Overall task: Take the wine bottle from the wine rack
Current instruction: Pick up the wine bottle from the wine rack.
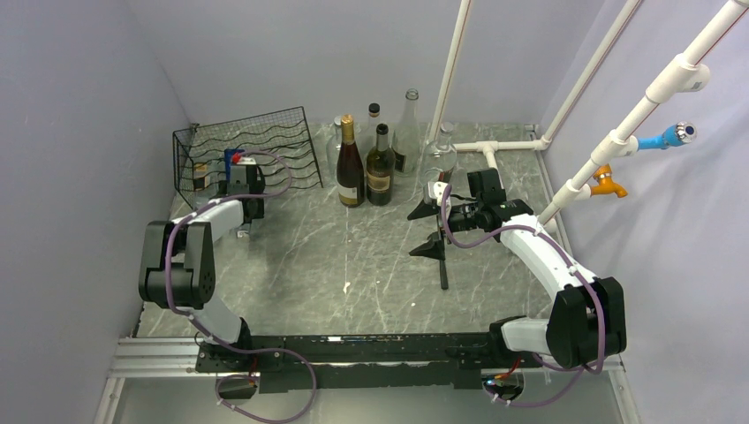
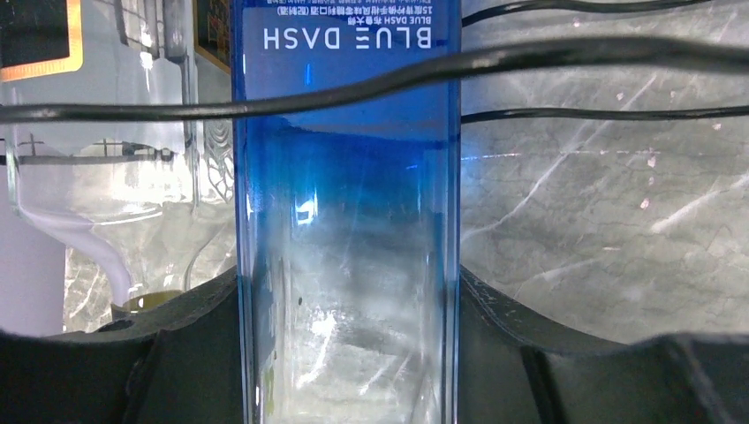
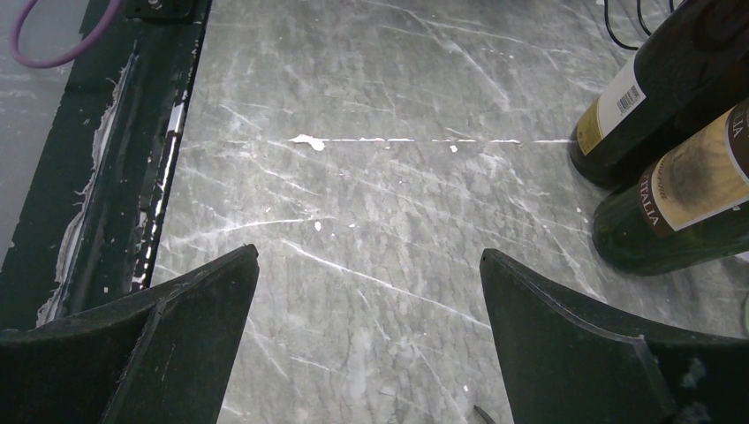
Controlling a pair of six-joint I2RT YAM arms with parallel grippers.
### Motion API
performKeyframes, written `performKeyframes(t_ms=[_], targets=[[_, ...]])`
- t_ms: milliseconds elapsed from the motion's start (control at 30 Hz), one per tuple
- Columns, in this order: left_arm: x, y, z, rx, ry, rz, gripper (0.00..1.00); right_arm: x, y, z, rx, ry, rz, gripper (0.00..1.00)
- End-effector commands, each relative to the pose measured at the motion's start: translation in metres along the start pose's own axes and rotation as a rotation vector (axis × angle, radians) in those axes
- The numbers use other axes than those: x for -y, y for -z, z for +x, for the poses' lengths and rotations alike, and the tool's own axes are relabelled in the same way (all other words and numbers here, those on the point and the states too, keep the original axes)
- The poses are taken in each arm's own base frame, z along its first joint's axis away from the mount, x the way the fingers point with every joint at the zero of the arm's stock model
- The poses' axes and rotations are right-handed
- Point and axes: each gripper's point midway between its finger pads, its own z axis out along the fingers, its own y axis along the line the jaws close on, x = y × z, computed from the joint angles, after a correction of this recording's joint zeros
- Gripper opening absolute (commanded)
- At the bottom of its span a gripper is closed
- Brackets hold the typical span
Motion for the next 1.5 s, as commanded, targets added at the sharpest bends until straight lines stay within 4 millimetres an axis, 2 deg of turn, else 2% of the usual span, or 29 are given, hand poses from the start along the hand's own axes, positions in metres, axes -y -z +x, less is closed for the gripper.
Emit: performKeyframes(t_ms=[0,133,567,1067,1467], targets=[[-0.004,0.015,-0.017,0.073,0.045,-0.001,0.04,0.005,0.004,-0.021,0.043,0.076,-0.004,1.0],[-0.005,0.019,-0.017,0.081,0.059,0.002,0.0,0.005,0.004,-0.022,0.043,0.077,-0.003,1.0],[-0.003,0.038,-0.012,0.111,0.09,0.01,0.0,0.004,0.004,-0.023,0.046,0.081,-0.005,1.0],[-0.008,0.064,-0.019,0.178,0.127,0.025,0.0,0.003,0.004,-0.024,0.048,0.083,-0.005,1.0],[-0.003,0.082,-0.02,0.202,0.151,0.079,0.0,0.003,0.004,-0.024,0.05,0.084,-0.007,1.0]])
